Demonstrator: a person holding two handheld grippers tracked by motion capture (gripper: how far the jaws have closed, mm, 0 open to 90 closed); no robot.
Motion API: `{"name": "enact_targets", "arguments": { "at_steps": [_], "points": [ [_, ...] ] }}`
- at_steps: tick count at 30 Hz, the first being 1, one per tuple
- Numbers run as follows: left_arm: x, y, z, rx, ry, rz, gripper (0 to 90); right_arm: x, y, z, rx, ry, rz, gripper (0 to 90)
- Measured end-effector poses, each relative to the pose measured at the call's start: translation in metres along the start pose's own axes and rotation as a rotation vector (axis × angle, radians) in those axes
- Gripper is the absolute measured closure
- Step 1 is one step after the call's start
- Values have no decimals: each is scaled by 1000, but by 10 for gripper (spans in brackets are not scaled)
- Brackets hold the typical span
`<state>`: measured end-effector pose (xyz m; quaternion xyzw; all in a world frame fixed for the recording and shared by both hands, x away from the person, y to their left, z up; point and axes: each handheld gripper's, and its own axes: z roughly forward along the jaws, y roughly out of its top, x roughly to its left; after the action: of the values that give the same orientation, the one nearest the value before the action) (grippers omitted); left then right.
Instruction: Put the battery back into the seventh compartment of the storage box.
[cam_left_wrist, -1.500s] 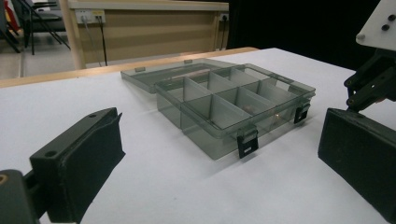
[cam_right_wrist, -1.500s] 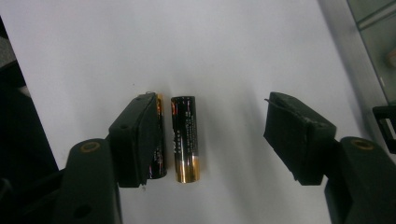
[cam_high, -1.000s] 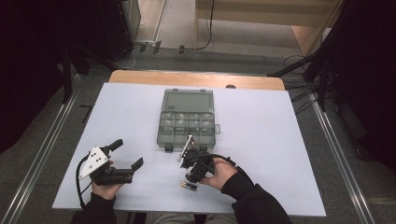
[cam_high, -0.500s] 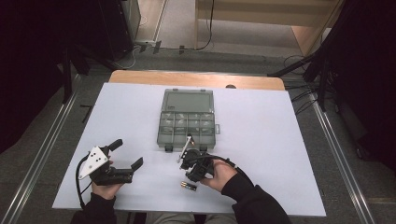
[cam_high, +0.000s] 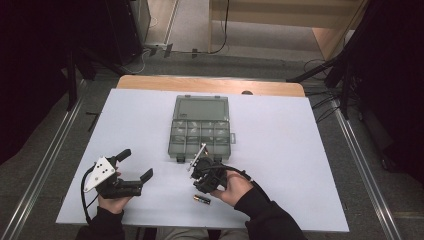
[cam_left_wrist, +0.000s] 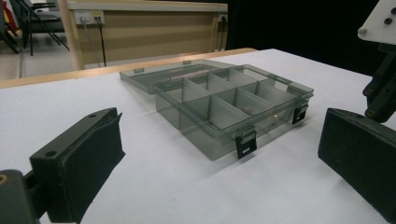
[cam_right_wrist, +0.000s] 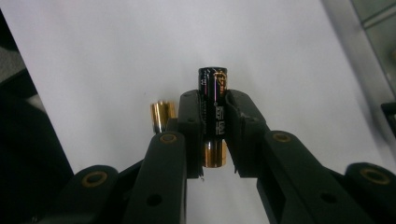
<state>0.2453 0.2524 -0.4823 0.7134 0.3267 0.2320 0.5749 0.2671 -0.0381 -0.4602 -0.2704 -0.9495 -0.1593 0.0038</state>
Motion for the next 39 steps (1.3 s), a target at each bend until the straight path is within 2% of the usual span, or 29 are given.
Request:
{"name": "enact_targets", "arguments": {
  "at_steps": [3, 9, 17, 20, 21, 23, 29, 33, 39],
  "points": [
    [0, 0, 0, 0, -1, 0, 0, 0, 2, 1, -13, 2, 1, 782],
    [0, 0, 0, 0, 0, 0, 0, -5, 3, 0, -59, 6, 52, 782],
    [0, 0, 0, 0, 0, 0, 0, -15, 2, -9, -165, 14, 135, 782],
    [0, 0, 0, -1, 2, -1, 0, -20, 0, -13, -237, 5, 175, 782],
    [1, 0, 0, -1, 2, -1, 0, -20, 0, -13, -237, 5, 175, 782],
    [0, 0, 0, -3, 2, -2, 0, -22, -1, -15, -276, -8, 195, 782],
    [1, 0, -1, -5, 3, -3, 0, -25, -1, -20, -351, -4, 233, 782],
    [1, 0, -1, -4, 3, -2, 0, -27, -2, -21, -375, -1, 256, 782],
    [1, 0, -1, -6, 4, -1, 0, -29, -4, -23, -448, -20, 296, 782]
  ]
}}
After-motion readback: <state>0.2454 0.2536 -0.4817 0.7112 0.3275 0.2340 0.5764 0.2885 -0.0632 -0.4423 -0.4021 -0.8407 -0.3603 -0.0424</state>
